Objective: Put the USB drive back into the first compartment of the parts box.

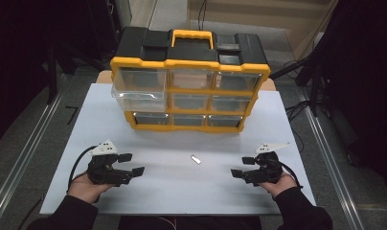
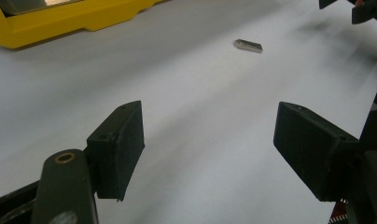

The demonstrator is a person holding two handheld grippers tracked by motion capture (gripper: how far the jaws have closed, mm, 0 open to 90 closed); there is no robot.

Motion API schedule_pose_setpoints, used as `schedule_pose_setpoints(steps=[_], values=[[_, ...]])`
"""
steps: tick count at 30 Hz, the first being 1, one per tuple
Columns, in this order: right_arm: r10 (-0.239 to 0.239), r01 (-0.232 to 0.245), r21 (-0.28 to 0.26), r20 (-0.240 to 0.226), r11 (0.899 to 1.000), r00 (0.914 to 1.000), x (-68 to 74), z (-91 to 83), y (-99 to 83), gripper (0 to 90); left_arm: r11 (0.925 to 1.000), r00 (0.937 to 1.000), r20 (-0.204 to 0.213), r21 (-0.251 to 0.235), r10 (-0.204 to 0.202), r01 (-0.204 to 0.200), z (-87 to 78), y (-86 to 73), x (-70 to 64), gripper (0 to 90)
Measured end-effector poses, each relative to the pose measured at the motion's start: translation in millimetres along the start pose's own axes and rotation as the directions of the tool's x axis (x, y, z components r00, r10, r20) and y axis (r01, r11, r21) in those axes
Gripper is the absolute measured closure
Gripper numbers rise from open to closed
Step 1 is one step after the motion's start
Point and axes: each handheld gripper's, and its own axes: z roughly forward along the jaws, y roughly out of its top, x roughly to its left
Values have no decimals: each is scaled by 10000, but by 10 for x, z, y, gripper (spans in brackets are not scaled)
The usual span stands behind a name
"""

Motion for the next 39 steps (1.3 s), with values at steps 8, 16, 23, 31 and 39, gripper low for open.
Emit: schedule_pose_setpoints(steps=[8, 16, 23, 31, 39], values=[[216, -217, -99, -94, 9997, 9997, -16, -17, -7, 218, 9999, 9999, 128, -143, 3, -2, 18, 8, 38, 255], [197, -197, -80, -71, 9998, 9998, -21, -19, -14, 218, 9999, 9999, 160, -132, -54, 57, 6, 7, 39, 255], [250, -251, -81, -139, 9997, 9996, -26, -13, -6, 218, 9997, 9999, 121, -221, -112, 115, -1, 2, 48, 255], [209, -210, -99, -130, 9997, 9997, -26, -12, -4, 218, 9997, 9999, 108, -230, -60, 63, -7, -1, 51, 254], [248, -250, -158, -146, 9996, 9996, -27, -17, -5, 218, 9998, 9999, 120, -206, -33, 36, 1, 0, 36, 254]])
